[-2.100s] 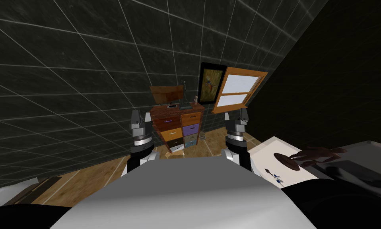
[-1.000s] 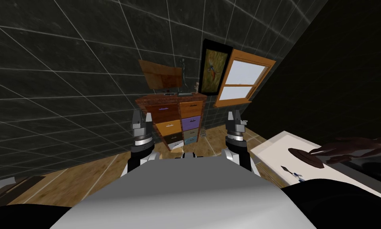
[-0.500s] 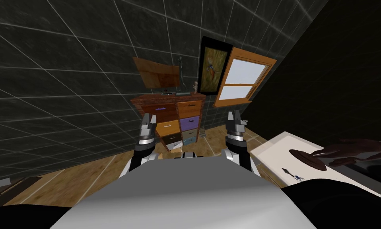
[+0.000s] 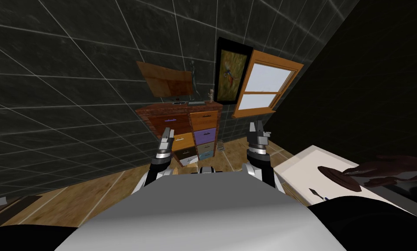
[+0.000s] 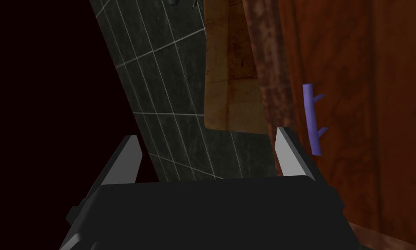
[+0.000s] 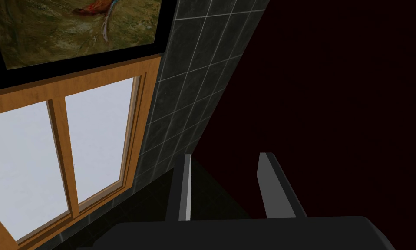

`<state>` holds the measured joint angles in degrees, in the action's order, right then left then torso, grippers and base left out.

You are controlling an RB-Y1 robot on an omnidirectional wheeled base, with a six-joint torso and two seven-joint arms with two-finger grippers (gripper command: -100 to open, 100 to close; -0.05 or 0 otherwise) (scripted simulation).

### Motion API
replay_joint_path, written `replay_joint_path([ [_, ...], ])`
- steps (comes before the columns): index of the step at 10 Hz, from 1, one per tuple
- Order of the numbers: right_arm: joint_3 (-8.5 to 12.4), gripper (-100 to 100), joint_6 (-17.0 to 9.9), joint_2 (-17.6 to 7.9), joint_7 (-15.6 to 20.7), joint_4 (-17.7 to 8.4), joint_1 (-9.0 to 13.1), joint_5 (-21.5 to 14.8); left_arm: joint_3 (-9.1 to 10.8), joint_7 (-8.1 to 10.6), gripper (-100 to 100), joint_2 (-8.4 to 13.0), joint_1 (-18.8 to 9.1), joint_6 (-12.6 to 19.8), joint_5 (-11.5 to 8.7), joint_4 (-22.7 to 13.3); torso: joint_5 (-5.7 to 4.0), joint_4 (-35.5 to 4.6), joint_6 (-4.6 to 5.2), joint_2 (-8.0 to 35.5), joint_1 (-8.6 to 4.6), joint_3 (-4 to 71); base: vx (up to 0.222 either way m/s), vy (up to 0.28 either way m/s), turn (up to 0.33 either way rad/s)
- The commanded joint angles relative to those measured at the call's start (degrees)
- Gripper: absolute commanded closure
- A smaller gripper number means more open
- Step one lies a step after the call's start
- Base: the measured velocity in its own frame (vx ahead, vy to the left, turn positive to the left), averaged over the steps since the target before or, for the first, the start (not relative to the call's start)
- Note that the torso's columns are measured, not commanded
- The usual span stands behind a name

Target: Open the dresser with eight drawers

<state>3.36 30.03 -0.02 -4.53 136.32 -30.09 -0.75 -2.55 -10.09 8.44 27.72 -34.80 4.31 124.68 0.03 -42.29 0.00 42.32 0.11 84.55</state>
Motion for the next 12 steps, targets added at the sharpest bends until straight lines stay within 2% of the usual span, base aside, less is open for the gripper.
replay_joint_path([
  [1,0.00,0,0.00,0.00,0.00,0.00,0.00,0.00,0.01,-0.33,-100,0.72,-0.79,0.00,0.22,-3.50,0.00,-0.01,-0.01,0.02,-0.01,-0.02,0.032,-0.067,0.004],
  [6,0.00,0,0.00,0.00,0.00,0.00,0.00,0.00,0.48,-0.58,-100,1.66,-2.27,0.30,0.44,-10.54,-0.02,0.01,0.00,-0.04,-0.07,0.02,0.042,-0.083,0.005],
  [12,0.00,0,0.00,0.00,0.00,0.00,0.00,0.00,0.97,-0.87,-100,1.77,-3.80,0.57,0.67,-17.90,-0.02,0.02,-0.01,-0.08,-0.08,0.05,0.037,-0.072,0.004],
])
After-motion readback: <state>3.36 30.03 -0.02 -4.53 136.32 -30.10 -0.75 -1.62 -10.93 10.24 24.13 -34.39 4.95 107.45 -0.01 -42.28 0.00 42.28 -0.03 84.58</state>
